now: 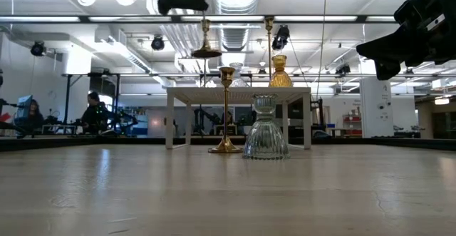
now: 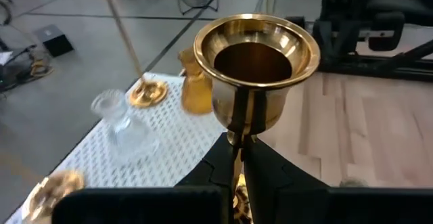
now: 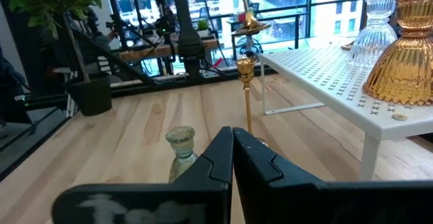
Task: Pick & Place candle stick holders
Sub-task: Put the left small gold candlestick on the shelf
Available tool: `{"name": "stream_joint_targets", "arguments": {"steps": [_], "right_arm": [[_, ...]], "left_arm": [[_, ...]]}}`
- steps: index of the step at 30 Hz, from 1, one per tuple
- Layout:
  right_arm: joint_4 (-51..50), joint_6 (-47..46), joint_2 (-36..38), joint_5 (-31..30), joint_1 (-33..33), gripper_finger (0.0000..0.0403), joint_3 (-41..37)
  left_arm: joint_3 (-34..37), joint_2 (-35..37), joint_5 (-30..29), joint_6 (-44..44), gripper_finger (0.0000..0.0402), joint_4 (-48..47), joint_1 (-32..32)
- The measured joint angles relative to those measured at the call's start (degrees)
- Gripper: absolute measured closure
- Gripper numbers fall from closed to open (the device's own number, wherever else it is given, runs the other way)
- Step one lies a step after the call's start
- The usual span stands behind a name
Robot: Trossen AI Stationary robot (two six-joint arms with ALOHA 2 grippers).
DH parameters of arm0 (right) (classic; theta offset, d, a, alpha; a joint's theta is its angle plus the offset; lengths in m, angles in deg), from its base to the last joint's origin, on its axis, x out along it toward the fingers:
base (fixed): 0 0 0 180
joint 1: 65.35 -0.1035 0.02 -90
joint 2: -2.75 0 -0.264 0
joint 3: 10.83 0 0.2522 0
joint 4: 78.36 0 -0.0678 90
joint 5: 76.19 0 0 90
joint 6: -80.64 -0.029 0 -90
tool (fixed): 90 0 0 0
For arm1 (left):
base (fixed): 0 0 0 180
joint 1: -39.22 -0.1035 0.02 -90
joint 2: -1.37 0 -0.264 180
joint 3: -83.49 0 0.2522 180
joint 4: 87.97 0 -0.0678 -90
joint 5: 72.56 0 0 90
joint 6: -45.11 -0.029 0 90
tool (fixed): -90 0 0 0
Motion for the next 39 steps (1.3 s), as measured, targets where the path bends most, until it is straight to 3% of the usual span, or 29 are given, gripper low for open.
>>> {"name": "stream_joint_targets", "arguments": {"steps": [13,25,39], "right_arm": [[-0.01,0.00,0.00,0.00,0.02,0.0394,0.01],[-0.02,0.00,0.00,0.00,0.00,0.0394,0.00],[0.00,0.00,0.00,0.00,0.00,0.0394,0.00]], "left_arm": [[-14.22,-15.09,11.19,-4.15,0.0383,0.13,-7.78],[-18.38,-24.25,16.30,-3.74,0.0383,3.06,-11.71],[-18.38,-26.15,19.75,-1.34,0.0383,6.87,-14.27]]}}
